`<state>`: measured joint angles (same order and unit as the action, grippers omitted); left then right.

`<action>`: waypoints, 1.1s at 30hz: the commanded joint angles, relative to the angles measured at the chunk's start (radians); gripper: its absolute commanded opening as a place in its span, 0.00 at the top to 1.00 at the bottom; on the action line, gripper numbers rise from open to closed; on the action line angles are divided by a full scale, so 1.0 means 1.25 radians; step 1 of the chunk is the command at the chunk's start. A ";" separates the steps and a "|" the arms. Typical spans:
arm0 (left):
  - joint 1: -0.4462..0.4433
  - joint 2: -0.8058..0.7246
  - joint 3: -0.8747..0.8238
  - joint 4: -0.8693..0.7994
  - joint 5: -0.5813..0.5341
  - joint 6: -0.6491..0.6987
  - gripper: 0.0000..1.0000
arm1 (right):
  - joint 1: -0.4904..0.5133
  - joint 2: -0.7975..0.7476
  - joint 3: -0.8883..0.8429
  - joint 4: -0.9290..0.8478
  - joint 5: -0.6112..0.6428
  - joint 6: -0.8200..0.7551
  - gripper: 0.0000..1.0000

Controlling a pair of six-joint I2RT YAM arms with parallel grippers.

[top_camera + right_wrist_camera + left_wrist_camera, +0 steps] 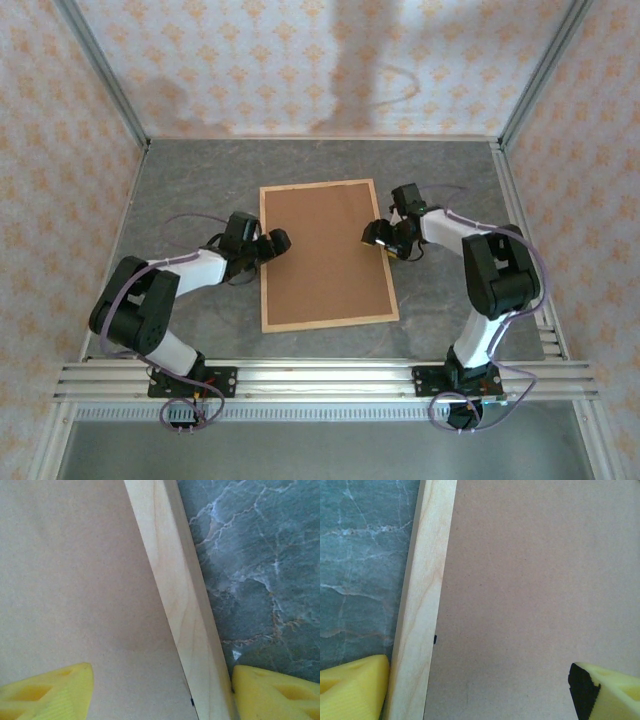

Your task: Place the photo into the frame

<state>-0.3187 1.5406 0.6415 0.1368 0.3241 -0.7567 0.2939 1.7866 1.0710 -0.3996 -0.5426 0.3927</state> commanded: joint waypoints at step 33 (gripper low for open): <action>0.112 0.155 0.404 -0.247 -0.114 0.387 0.00 | 0.033 -0.324 -0.067 -0.284 0.143 0.039 0.17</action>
<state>-0.1963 1.6436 1.0397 -0.1410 0.1459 -0.4068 0.3283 1.4479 1.0302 -0.7109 -0.3515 0.3641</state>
